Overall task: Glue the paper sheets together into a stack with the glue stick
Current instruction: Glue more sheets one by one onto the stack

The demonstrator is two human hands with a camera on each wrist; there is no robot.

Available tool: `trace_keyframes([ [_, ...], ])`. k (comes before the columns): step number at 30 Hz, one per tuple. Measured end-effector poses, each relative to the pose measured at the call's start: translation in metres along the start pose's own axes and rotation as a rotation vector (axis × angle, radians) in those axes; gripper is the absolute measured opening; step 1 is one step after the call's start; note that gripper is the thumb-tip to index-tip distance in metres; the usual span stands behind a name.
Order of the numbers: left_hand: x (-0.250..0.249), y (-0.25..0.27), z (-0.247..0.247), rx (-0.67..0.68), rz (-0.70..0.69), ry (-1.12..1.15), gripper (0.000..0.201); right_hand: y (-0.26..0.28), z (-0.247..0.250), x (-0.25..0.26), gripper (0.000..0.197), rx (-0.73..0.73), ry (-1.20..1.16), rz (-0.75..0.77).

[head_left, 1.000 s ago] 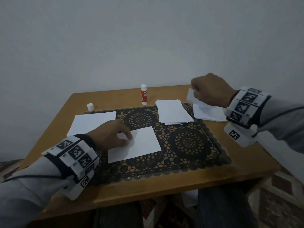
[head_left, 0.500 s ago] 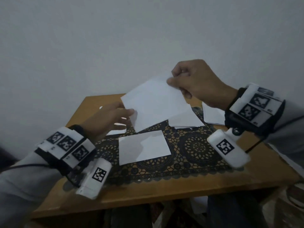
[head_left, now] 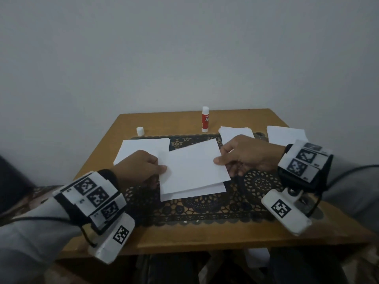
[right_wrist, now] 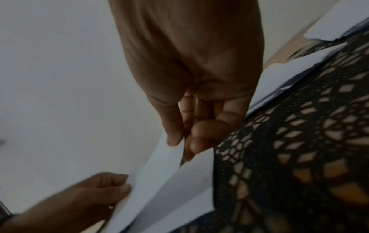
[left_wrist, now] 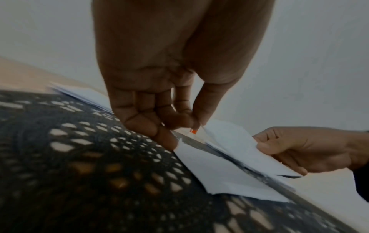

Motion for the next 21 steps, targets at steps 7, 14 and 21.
trace_keyframes([
  [7, 0.005, -0.013, -0.004, 0.026, 0.027, -0.269, 0.039, -0.019, -0.008, -0.013, 0.034, -0.031, 0.327, 0.042],
  [14, 0.008, -0.018, -0.003, 0.102, 0.017, -0.327, 0.038, -0.026, -0.008, -0.018, 0.039, -0.034, 0.376, 0.089],
  [21, 0.007, -0.016, -0.003, 0.124, 0.003, -0.328, 0.036, -0.029, -0.009, -0.021, 0.039, -0.039, 0.4, 0.119],
])
Point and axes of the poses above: each hand's wrist, its own y-axis away from the middle knuckle, its own z-axis out of the back of the hand, x = y × z, the point moved 2 cm from there along -y, towards the middle knuckle, and after that the axes turned 4 degrees about y, right-handed, at the moved point
